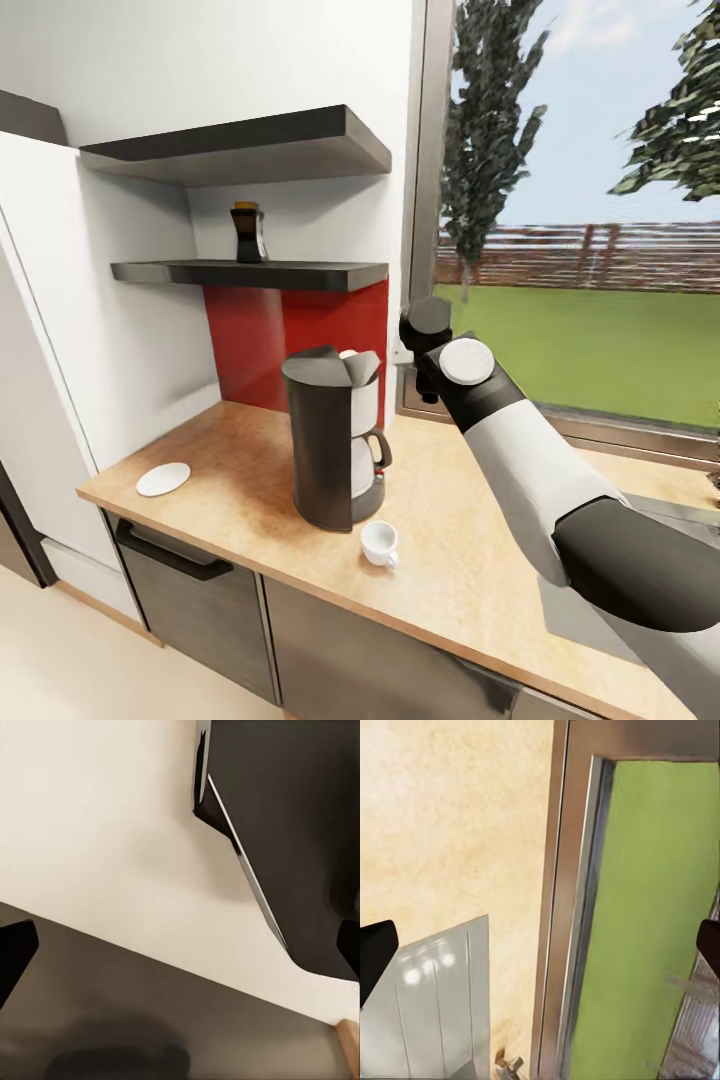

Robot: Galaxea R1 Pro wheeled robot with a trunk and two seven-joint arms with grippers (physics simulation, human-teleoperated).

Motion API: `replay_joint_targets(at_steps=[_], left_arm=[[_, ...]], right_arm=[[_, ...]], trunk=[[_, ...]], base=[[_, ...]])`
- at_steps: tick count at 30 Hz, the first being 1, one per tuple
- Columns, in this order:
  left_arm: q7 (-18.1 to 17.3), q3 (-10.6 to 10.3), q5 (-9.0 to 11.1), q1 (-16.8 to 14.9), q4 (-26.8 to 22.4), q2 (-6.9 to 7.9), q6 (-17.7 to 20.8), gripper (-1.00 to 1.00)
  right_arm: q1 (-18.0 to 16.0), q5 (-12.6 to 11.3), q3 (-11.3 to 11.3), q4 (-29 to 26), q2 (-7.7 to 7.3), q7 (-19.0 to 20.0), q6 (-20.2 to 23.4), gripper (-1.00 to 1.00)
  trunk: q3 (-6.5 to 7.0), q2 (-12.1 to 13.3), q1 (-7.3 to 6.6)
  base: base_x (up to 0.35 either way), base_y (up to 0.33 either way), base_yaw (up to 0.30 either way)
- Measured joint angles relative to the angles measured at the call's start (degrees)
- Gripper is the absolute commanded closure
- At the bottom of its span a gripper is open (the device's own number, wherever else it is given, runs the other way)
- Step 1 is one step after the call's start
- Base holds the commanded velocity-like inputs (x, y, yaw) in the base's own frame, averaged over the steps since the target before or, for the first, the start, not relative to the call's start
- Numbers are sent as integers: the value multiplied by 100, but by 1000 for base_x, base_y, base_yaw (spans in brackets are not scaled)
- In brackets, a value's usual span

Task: Set up a coffee station on the kitchen countertop: keep the coffee maker on the countertop, move the bottle of coffee from the kitchen shelf to the counter next to the coffee maker, place a paper coffee filter on top of the coffee maker, put the saucer next to the coffee maker with the coffee cup on the saucer, and place the electric kettle next to the coffee maker.

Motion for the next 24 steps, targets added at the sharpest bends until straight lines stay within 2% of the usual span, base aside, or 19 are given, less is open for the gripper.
replay_joint_targets(at_steps=[11,13,16,17,20,21,23,24], left_arm=[[1,0,5,-1,-1,5,-20,-100],[1,3,2,-1,-1,3,-18,-100],[4,7,6,-1,-2,-1,-16,-100],[3,10,7,0,-3,4,-15,-100],[1,12,7,-5,-3,6,-16,-100],[1,16,8,-14,-11,3,-15,-100],[1,11,8,-17,-14,6,-20,-100],[1,10,8,-20,-17,7,-22,-100]], right_arm=[[1,-2,-10,-1,0,-26,0,-100],[1,-10,-13,-5,-46,-36,-1,-100],[2,-24,-25,-14,-227,-56,4,-100],[1,-37,-41,-18,-458,-55,6,-100],[1,-50,-57,-21,-691,-53,13,-100],[12,-140,-480,-34,-886,-67,15,-100],[20,-206,-917,-38,-942,-97,16,-100],[23,-228,-1276,-50,-952,-182,15,-100]], trunk=[[0,0,0],[0,1,0],[0,2,1],[0,5,3],[0,1,3],[1,1,3],[0,0,2],[0,-1,1]], base=[[0,-48,0],[0,-1,0],[-126,-23,0],[-271,-79,0],[-304,-50,0],[-287,-4,0],[-155,-2,0],[-54,-1,0]])
